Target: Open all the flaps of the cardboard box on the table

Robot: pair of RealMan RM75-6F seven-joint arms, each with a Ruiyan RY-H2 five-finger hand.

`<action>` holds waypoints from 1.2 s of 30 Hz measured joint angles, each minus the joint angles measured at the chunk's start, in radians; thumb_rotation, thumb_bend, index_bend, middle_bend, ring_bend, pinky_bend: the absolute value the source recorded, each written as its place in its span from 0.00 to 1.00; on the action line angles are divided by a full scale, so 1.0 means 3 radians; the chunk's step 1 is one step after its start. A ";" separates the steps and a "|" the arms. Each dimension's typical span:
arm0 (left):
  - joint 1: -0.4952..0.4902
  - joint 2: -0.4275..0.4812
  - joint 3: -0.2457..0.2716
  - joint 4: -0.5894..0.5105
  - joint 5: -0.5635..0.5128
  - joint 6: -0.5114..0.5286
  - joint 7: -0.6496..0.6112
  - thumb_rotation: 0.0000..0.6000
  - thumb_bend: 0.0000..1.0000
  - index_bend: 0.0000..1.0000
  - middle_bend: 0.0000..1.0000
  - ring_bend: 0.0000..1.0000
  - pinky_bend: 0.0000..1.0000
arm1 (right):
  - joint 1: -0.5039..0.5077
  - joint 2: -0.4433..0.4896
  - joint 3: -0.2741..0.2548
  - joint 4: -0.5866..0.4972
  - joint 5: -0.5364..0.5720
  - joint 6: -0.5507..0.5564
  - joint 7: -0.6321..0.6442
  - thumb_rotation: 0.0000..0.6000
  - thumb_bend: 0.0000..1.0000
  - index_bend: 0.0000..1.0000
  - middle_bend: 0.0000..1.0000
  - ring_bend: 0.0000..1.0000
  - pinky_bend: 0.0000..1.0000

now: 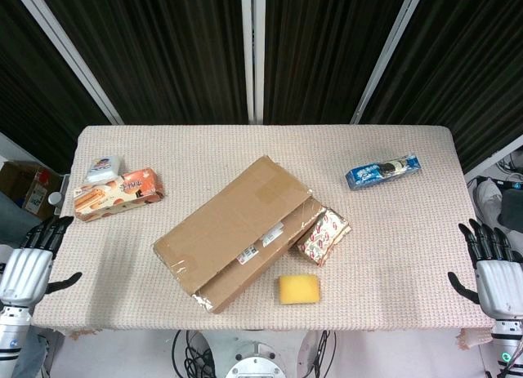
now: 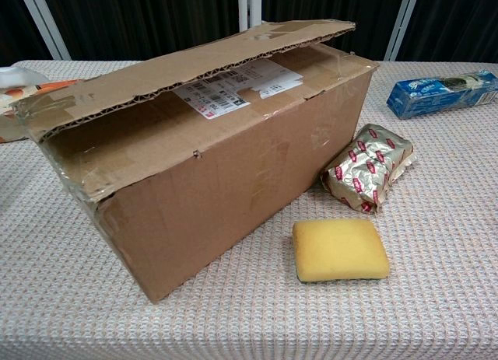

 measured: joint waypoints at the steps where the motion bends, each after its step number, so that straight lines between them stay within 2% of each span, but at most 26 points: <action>1: 0.0000 -0.0002 0.0001 0.0004 -0.0003 -0.0003 0.0003 1.00 0.00 0.05 0.10 0.06 0.16 | 0.0008 0.0000 0.0007 0.0003 0.0002 -0.0008 -0.0001 1.00 0.18 0.00 0.00 0.00 0.00; 13: -0.0009 -0.0006 -0.0004 0.0012 -0.0013 -0.0007 -0.0005 1.00 0.00 0.05 0.10 0.06 0.16 | 0.0026 -0.0004 0.0010 -0.0012 -0.0007 -0.0043 -0.0023 1.00 0.18 0.00 0.00 0.00 0.00; 30: -0.0090 0.0157 -0.0063 -0.0186 -0.0006 -0.0047 0.0140 1.00 0.00 0.05 0.10 0.06 0.16 | 0.0050 0.0008 0.0053 0.0086 0.0047 -0.0085 0.0085 1.00 0.18 0.00 0.00 0.00 0.00; 36: -0.0098 0.0217 -0.0039 -0.0275 0.0044 -0.0051 -0.0068 1.00 0.00 0.05 0.10 0.06 0.16 | 0.0051 -0.0005 0.0055 0.0102 0.0053 -0.0092 0.0095 1.00 0.18 0.00 0.00 0.00 0.00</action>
